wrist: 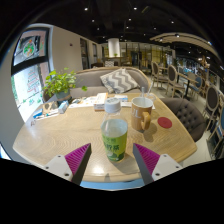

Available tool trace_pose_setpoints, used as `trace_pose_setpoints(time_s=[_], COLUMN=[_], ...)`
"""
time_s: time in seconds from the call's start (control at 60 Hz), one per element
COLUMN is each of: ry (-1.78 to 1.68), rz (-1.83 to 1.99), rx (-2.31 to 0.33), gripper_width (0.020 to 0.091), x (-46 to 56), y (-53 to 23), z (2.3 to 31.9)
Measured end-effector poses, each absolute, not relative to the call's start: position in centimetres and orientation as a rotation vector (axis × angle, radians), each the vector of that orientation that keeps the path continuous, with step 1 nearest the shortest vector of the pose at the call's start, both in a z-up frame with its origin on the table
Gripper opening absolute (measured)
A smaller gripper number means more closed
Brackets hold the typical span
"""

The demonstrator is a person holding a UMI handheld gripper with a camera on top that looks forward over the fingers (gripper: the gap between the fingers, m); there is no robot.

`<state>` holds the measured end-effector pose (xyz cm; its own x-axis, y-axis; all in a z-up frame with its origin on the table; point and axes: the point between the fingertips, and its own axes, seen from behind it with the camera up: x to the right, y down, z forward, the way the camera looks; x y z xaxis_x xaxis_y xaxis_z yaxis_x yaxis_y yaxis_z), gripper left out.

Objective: Pour water

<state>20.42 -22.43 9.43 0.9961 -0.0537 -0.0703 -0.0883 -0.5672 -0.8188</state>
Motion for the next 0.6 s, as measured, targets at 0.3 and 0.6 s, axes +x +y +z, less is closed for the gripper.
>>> trace_pose_setpoints(time_s=[0.3, 0.6], ry=[0.024, 0.013], rz=[0.047, 0.051], rx=[-2.105, -2.045], gripper_width=[0.0666, 0.0464], x=[21.3, 21.4], y=[-16.2, -15.2], z=[6.7, 6.7])
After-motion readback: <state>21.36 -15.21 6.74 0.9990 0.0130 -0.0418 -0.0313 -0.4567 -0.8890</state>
